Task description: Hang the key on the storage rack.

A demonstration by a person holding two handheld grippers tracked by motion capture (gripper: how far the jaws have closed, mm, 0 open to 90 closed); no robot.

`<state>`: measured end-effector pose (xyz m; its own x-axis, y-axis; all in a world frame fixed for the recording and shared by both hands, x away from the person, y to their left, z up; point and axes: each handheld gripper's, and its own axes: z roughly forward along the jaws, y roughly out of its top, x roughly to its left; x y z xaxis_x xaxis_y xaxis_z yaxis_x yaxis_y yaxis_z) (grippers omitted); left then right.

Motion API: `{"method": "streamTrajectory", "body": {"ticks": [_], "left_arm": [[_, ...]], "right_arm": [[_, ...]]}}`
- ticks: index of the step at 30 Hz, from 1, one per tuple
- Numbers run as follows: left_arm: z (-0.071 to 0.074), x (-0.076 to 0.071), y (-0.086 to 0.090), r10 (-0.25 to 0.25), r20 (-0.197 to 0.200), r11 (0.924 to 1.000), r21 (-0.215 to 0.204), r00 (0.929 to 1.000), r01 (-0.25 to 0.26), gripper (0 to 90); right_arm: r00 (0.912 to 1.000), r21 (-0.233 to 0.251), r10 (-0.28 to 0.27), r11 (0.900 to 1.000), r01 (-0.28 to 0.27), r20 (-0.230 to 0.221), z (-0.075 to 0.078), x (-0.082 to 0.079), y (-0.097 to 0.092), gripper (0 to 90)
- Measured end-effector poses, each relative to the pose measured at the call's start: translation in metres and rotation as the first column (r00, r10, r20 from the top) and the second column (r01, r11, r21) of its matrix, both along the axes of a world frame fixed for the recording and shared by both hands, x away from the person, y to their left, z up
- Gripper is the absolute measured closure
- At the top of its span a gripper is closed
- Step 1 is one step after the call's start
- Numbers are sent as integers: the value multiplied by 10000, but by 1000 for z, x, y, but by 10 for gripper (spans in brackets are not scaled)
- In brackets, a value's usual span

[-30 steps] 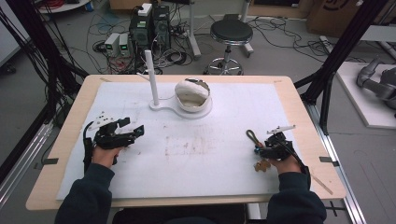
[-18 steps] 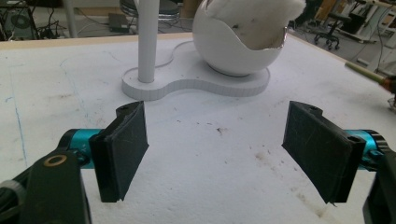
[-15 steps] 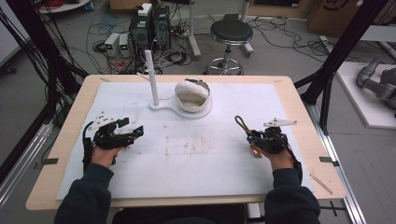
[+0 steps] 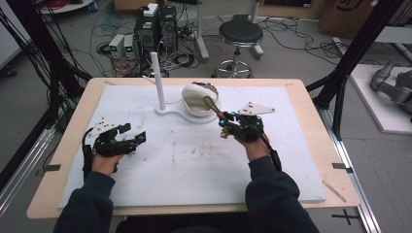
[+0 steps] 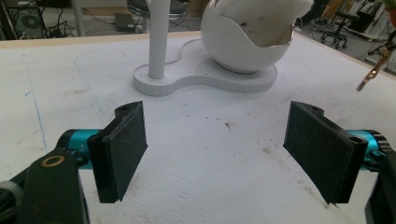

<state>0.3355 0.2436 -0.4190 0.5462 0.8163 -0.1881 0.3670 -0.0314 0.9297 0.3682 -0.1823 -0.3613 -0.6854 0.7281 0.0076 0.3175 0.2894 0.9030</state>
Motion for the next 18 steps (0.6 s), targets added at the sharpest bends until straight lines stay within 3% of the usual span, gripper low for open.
{"method": "streamTrajectory", "body": {"ticks": [2, 3, 4, 5, 10, 18], "left_arm": [[0, 0, 1, 10, 9, 10000, 18, 10000, -10, 208], [0, 0, 1, 33, -4, 10000, 2, 10000, -33, 208], [0, 0, 1, 50, -6, 10000, -18, 10000, -50, 208], [0, 0, 1, 49, -7, 10000, -48, 10000, -49, 208], [-1, 0, 2, 52, -29, 9999, -93, 10000, -52, 208], [-2, 0, 5, 139, -51, 9997, -176, 9999, -140, 208]], "right_arm": [[9992, 74, 320, 9995, -322, 256, 10, 8, 22, 730], [9992, 74, 320, 9995, -322, 256, 10, 8, 22, 730], [9979, 61, 454, 9989, -458, 468, 16, 14, 37, 730], [9979, 61, 454, 9989, -458, 468, 16, 14, 37, 730], [9925, -87, 668, 9978, -662, 1027, 32, 31, 75, 730], [9872, -160, 760, 9971, -744, 1406, 42, 44, 110, 730]]}}
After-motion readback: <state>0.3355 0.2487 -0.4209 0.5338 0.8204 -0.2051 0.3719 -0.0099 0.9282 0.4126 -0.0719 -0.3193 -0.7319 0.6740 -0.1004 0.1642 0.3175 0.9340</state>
